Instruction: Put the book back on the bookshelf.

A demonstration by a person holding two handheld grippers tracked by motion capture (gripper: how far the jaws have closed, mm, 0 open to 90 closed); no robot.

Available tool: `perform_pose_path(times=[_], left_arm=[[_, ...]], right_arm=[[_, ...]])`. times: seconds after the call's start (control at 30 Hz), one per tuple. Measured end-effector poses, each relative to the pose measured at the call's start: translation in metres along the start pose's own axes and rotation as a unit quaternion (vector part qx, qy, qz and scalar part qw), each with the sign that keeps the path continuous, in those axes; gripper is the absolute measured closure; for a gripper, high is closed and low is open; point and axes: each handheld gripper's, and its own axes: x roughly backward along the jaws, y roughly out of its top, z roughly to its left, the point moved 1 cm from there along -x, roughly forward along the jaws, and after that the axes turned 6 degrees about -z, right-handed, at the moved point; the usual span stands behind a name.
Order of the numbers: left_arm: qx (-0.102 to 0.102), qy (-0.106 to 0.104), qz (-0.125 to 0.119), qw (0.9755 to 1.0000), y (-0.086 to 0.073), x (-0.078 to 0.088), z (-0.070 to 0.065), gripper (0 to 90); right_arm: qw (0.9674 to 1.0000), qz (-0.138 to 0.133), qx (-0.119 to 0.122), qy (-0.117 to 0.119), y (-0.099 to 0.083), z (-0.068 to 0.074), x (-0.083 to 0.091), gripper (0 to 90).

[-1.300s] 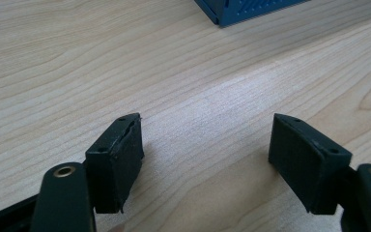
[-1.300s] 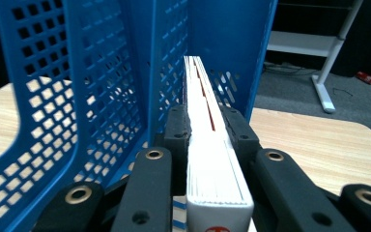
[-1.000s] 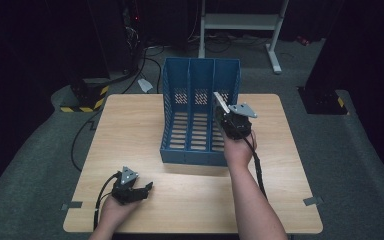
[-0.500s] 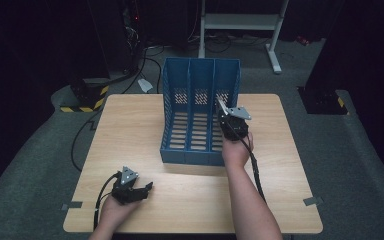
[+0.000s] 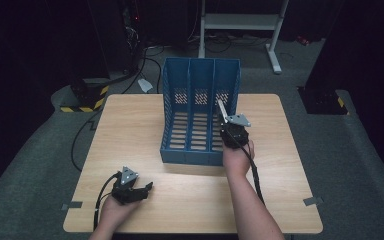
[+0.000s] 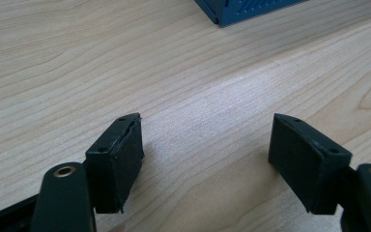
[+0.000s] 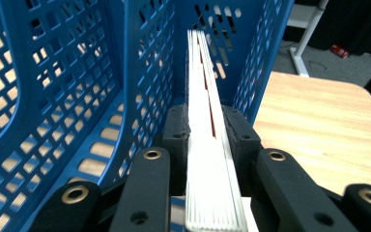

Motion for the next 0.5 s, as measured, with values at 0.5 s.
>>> perform_pose_path(times=[0.5], left_arm=[[0.000,-0.001,0.000,1.0000,-0.0001,0.0001,0.0000,28.0]], right_arm=[[0.9992,0.032,0.002,0.024,0.0071,-0.0041,-0.0047,70.7]])
